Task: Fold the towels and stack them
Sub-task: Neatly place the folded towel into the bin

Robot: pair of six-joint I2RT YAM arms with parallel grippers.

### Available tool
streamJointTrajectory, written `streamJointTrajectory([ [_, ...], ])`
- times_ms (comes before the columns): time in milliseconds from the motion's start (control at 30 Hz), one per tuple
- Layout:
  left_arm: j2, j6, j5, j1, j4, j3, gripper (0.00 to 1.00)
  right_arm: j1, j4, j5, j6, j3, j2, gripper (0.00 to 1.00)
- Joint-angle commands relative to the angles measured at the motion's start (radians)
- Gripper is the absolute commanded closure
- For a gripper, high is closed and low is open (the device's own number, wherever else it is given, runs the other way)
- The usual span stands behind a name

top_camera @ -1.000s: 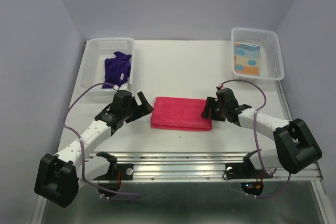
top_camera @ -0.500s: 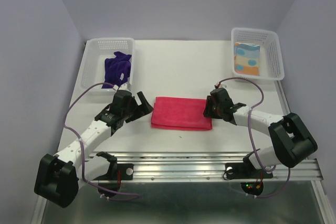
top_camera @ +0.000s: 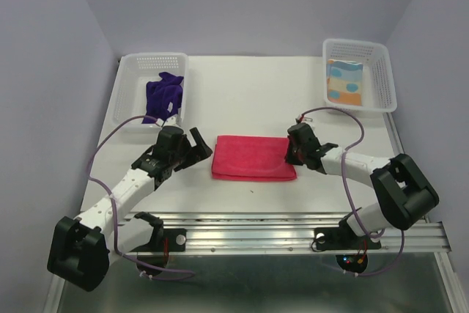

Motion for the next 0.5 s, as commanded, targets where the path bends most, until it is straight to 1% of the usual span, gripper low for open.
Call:
streamJointTrajectory([
  [0,-0.042,-0.003,-0.084,-0.005,-0.032,0.048,0.01,0.001,-0.06,0.108,-0.09,0.085,0.039,0.99],
  [67,-0.049,-0.005,-0.097,-0.005,-0.049,0.053,0.01,-0.01,-0.096,0.129,-0.142,0.142,0.051,0.99],
  [133,-0.064,-0.007,-0.102,-0.005,-0.046,0.048,0.01,-0.01,-0.107,0.186,-0.263,0.179,0.06,0.99],
  [200,-0.073,-0.008,-0.109,-0.005,-0.043,0.048,0.01,-0.011,-0.104,0.238,-0.34,0.231,0.07,0.99],
  [233,-0.073,-0.008,-0.114,-0.005,-0.051,0.051,0.01,-0.01,-0.091,0.255,-0.441,0.237,0.068,0.99],
  [267,-0.076,-0.008,-0.117,-0.005,-0.054,0.054,0.01,-0.011,-0.075,0.251,-0.497,0.241,0.062,0.99],
  [300,-0.075,-0.008,-0.127,-0.005,-0.057,0.056,0.01,-0.011,-0.048,0.24,-0.631,0.241,0.059,0.99],
  [367,-0.075,-0.008,-0.135,-0.005,-0.063,0.063,0.01,-0.016,-0.044,0.197,-0.756,0.239,0.053,0.99],
  [400,-0.073,-0.008,-0.146,-0.004,-0.069,0.068,0.01,-0.019,-0.046,0.188,-0.851,0.239,0.051,0.99],
  [467,-0.067,-0.008,-0.158,-0.004,-0.085,0.08,0.01,-0.054,-0.064,0.173,-0.917,0.245,0.05,0.99],
])
